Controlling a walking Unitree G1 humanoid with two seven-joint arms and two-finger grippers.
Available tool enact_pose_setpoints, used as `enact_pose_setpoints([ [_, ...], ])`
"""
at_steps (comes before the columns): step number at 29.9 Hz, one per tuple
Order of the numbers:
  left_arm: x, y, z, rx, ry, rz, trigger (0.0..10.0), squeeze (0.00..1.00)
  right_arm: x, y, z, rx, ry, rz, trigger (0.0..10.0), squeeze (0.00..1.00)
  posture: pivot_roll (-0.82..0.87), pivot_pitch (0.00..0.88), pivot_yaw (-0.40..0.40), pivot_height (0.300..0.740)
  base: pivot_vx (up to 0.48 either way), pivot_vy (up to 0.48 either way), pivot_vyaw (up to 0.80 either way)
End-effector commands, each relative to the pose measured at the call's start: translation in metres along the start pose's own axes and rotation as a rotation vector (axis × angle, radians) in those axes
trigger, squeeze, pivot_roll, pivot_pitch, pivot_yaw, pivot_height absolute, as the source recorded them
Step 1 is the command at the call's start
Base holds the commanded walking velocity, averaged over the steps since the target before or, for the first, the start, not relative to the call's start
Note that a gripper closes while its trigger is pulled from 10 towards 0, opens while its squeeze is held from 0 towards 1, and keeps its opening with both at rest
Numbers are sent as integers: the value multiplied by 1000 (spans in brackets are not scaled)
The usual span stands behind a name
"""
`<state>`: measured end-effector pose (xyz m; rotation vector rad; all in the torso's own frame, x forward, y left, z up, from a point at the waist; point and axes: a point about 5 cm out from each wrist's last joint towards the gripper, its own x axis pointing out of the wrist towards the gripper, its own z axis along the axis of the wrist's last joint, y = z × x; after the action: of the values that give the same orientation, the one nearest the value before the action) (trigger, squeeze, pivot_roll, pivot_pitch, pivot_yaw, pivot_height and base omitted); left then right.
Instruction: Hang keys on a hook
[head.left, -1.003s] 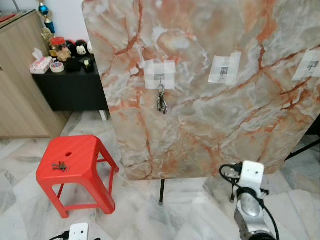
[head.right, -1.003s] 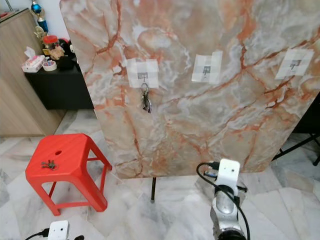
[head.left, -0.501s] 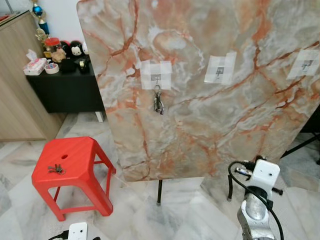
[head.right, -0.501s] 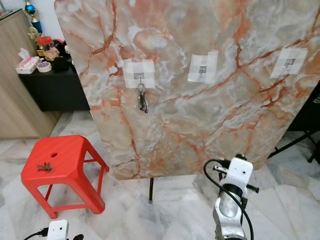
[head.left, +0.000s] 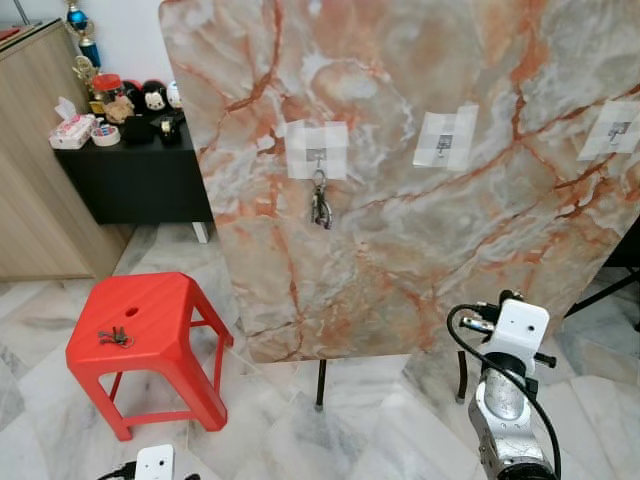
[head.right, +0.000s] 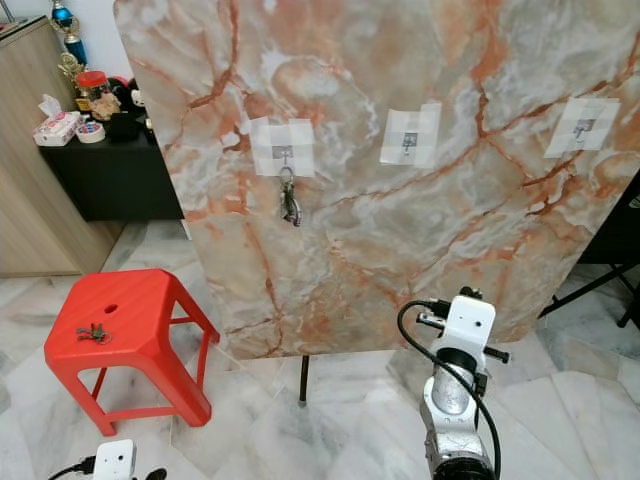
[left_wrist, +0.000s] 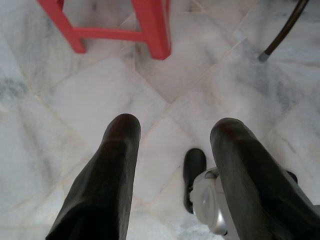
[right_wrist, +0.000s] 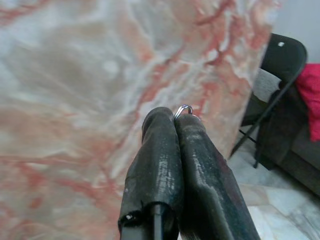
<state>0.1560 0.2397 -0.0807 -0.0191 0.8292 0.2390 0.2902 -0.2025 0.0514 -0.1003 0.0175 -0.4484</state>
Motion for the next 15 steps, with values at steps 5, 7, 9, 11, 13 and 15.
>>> enact_pose_setpoints([
  [5, -3, 0, -9, 0, 25, 7, 10000, 0, 3, 3, 7, 11, -8, 9, 10000, 0, 9, 0, -27, 736, 0, 0, 0],
  [7, -3, 0, -9, 1, 27, 7, 10000, 0, 4, 2, 7, 10, -7, 9, 10000, 0, 9, 0, -26, 736, 0, 0, 0],
  [9, -4, 1, -11, 4, 32, 6, 10000, 0, 4, 2, 7, 11, -5, 10, 10000, 0, 9, 0, -27, 736, 0, 0, 0],
  [11, -4, 1, -11, 5, 35, 7, 10000, 0, 5, 3, 7, 11, -3, 12, 10000, 0, 7, 0, -25, 736, 0, 0, 0],
  [13, -4, 2, -12, 8, 39, 6, 10000, 0, 6, 4, 9, 11, -4, 17, 10000, 0, 9, 0, -26, 736, 0, 0, 0],
  [15, -4, 2, -12, 9, 41, 5, 10000, 0, 6, 6, 11, 10, -7, 26, 10000, 0, 8, 0, -26, 736, 0, 0, 0],
])
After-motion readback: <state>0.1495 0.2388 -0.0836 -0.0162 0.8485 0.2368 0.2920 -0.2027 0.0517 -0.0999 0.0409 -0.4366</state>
